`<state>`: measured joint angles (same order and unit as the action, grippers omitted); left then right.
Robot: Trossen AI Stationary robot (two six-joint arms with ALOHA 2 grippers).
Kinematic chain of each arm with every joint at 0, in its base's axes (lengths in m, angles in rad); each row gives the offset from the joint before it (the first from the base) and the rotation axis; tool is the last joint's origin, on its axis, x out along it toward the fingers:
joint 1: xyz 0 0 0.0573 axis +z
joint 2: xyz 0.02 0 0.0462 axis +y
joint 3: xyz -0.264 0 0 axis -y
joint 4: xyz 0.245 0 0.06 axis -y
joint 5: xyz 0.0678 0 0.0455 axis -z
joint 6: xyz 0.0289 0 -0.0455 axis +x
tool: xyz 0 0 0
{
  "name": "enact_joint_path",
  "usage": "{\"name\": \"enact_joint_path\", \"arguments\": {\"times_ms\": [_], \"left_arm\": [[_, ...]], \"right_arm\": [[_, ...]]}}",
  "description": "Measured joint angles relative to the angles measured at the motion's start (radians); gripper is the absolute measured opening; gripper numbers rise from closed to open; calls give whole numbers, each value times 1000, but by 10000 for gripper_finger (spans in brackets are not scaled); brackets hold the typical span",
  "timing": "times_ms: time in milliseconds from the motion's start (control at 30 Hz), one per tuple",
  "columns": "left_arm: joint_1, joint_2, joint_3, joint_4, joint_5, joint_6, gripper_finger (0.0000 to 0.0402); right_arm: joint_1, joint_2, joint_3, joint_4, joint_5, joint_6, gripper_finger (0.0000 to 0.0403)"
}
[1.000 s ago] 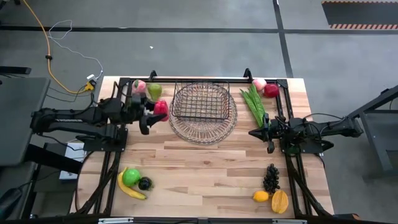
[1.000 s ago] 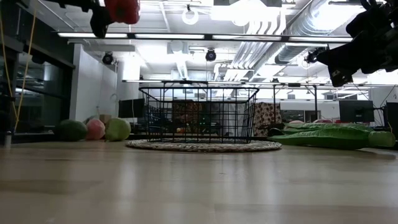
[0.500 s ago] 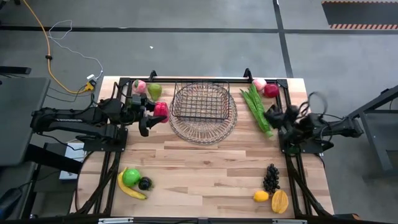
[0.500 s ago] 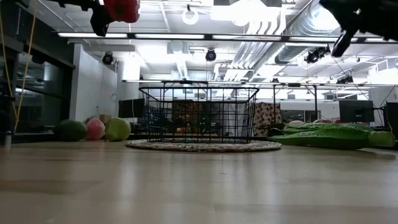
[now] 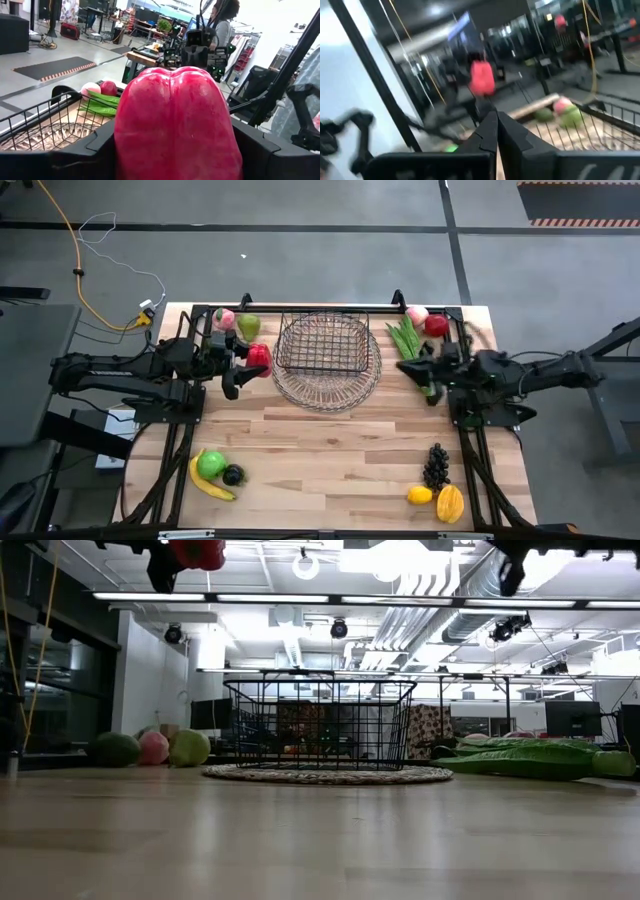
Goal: Build produce basket
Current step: Put the red bell pepper into the black wire basket
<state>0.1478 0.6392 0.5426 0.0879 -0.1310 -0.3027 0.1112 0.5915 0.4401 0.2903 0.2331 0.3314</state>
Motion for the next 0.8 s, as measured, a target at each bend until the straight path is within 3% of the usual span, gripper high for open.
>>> {"name": "enact_joint_path", "arguments": {"times_ms": [233,500,633,800], "left_arm": [[0,0,0,0,20,2,254],[0,0,0,0,21,45,255],[0,0,0,-1,23,46,255],[0,0,0,-1,25,60,255]], "right_arm": [[0,226,189,-161,33,-47,0],[0,352,341,-272,48,-58,15],[0,381,402,-371,46,2,75],[0,392,426,-375,43,4,184]]}}
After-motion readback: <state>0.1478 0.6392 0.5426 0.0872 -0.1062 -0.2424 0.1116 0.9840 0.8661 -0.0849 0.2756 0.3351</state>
